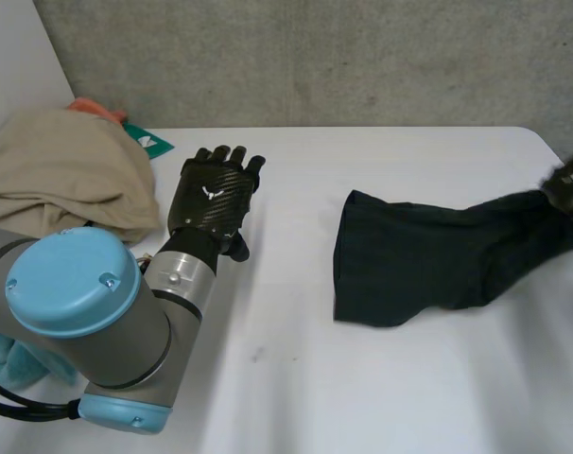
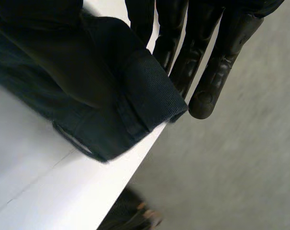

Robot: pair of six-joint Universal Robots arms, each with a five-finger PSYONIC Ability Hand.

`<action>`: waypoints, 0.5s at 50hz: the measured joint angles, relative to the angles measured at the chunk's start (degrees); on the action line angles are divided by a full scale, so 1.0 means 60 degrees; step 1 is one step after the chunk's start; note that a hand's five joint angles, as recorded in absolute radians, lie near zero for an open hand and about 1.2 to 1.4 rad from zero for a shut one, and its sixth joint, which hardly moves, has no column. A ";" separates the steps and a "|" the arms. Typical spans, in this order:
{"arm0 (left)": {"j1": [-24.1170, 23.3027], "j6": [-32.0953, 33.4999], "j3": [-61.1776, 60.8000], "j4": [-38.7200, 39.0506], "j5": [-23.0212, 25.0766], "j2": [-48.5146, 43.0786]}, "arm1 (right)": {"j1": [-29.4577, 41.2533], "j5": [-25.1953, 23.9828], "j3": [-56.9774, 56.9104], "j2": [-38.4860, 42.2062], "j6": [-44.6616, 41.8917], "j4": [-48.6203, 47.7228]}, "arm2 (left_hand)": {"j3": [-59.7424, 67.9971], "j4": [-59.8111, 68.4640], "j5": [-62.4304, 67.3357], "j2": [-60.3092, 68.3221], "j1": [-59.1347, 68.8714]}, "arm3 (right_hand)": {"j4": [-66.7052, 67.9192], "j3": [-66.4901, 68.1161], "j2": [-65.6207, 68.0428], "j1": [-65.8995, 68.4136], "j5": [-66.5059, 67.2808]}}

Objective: Fold the laundry.

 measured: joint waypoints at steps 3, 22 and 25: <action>-0.0008 0.0006 -0.0007 0.0000 -0.0004 -0.0003 | 0.1097 -0.0085 -0.0634 0.0057 -0.0165 0.0014 | 0.0000 0.0000 0.0000 0.0000 0.0000 | 0.0000 0.0131 0.0000 0.0126 0.0000; -0.0051 0.0035 -0.0001 0.0000 0.0004 -0.0005 | 0.4744 -0.2162 0.0050 0.0990 -0.0021 0.0087 | -0.0014 -0.0018 0.0000 -0.0016 -0.0033 | -0.9166 -0.9133 -0.9037 -0.6739 -0.8457; -0.0054 0.0040 0.0020 0.0001 0.0007 -0.0007 | 0.4481 -0.2149 0.0026 0.0644 0.0933 0.0073 | -0.0013 -0.0018 0.0000 -0.0016 -0.0032 | -0.9166 -0.9176 -0.9037 -0.6742 -0.8458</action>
